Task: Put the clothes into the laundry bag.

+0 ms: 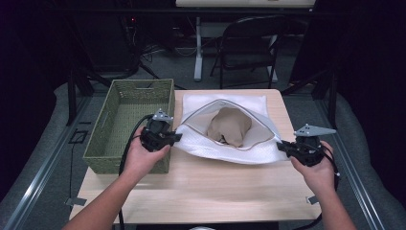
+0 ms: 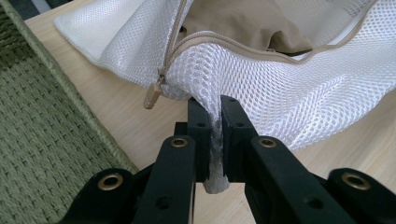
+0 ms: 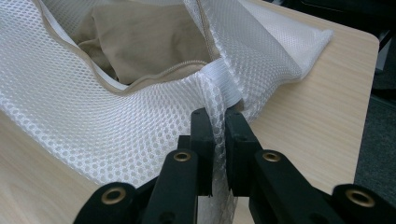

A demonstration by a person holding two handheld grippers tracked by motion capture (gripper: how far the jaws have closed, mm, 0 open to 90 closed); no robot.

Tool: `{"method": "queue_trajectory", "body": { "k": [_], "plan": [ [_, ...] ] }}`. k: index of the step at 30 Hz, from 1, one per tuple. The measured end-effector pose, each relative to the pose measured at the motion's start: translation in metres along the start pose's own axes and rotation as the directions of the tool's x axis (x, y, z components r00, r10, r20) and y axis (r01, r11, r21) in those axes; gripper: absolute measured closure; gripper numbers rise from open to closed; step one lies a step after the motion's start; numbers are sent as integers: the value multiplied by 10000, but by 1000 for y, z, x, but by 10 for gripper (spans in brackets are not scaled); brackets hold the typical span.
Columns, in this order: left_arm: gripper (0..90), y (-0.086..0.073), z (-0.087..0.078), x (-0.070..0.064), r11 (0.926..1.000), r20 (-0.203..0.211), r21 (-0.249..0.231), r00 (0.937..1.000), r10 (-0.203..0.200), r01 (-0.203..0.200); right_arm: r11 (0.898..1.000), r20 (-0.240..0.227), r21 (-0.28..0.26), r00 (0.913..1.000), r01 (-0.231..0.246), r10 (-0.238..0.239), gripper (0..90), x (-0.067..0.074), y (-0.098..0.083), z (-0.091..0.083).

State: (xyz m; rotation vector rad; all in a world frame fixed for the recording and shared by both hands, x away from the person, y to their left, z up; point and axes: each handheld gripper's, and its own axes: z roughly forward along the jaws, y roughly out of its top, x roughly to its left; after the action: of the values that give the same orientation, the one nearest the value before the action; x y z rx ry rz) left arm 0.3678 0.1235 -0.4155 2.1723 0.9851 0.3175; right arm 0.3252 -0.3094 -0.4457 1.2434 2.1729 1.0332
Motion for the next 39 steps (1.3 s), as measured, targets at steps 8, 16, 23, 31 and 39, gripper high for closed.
{"method": "queue_trajectory", "body": {
  "k": [8,16,23,31,39],
  "plan": [
    [841,10,0,8,9989,195,460,9997,-123,114,9992,-84,396,9999,100,-97,832,-3,17,0],
    [840,24,-1,16,9951,438,963,9987,-254,211,9921,-242,1214,9993,319,-291,832,-6,35,0],
    [838,39,0,23,9876,588,1546,9975,-383,288,9831,-469,1802,9986,312,-231,832,-11,51,2],
    [838,54,1,34,9743,747,2156,9937,-835,656,9724,-780,2329,9969,136,47,832,-18,70,4],
    [837,69,0,45,9628,896,2590,9905,-1040,777,9634,-999,2673,9937,-224,509,832,-30,85,7]
  ]
}}
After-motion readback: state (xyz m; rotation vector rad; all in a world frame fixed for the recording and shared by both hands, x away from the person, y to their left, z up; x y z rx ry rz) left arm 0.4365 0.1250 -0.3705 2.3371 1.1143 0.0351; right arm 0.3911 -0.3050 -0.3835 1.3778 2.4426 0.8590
